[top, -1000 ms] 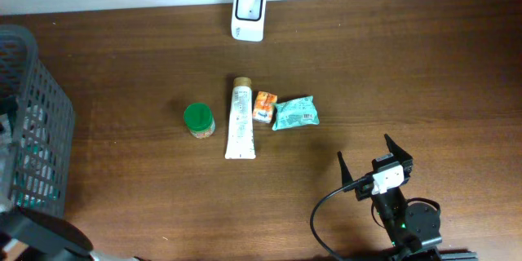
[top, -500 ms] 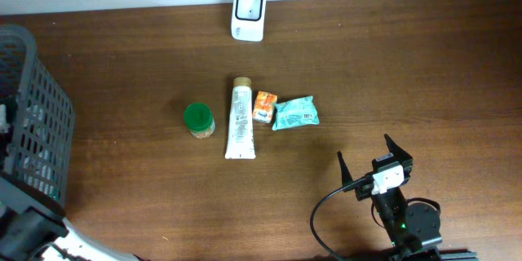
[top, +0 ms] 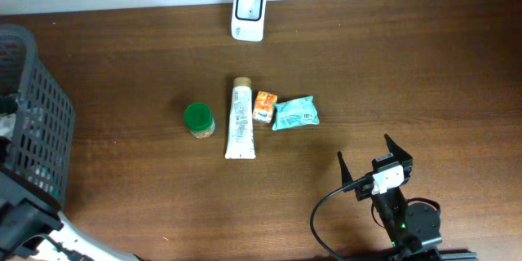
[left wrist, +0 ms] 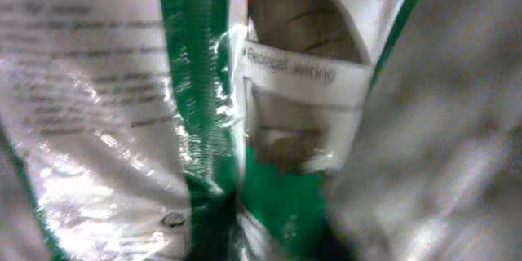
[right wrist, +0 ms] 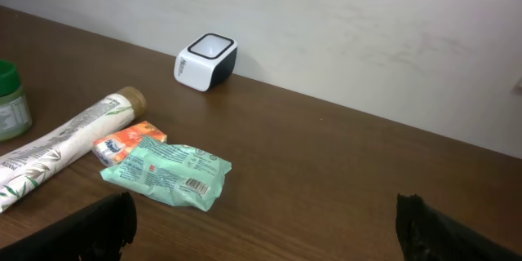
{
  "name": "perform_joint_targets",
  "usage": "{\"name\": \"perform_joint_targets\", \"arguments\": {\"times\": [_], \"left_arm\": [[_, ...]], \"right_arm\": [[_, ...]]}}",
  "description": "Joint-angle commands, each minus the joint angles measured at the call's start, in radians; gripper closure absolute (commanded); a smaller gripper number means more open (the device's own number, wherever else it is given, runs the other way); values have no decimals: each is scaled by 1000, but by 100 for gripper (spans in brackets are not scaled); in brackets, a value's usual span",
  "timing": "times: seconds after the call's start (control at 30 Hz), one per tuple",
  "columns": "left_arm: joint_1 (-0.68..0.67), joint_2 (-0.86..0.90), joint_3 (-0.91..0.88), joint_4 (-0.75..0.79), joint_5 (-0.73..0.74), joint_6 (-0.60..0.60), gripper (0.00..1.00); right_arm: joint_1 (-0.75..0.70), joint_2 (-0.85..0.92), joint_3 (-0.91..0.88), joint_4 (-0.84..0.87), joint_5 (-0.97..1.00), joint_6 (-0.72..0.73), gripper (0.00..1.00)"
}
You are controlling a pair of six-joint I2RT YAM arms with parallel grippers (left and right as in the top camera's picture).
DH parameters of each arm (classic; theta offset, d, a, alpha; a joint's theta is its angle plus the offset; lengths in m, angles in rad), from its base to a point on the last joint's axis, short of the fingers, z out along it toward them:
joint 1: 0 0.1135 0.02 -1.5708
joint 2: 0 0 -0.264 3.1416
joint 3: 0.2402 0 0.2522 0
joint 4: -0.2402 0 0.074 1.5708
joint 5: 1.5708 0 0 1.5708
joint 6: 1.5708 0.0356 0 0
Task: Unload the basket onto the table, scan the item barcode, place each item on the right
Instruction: 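Return the left gripper to the basket and grasp the green 3M glove bag, then pull the glove bag out and lay it flat left of the jar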
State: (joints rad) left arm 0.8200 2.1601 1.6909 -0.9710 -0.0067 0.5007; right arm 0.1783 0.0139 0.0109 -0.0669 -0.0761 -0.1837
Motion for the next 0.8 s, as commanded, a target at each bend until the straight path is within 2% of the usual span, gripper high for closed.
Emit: {"name": "perform_joint_targets", "arguments": {"times": [0.0,0.27,0.4,0.63,0.77], "left_arm": [[2,48,-6,-11,-17,2,100],[1,-71,27,-18,-16,-40,100],[1,-243,92,-12,-16,-132,100],[-27,-552,100,67,-10,-297,100],[-113,-664,100,108,27,-307,100]], "right_arm": [[6,-7,-5,-5,2,1,2],[6,-7,-5,-5,2,1,2],[6,-7,-5,-5,2,1,2],[6,-7,-5,-5,2,1,2],[6,-7,-5,-5,2,1,2]]}}
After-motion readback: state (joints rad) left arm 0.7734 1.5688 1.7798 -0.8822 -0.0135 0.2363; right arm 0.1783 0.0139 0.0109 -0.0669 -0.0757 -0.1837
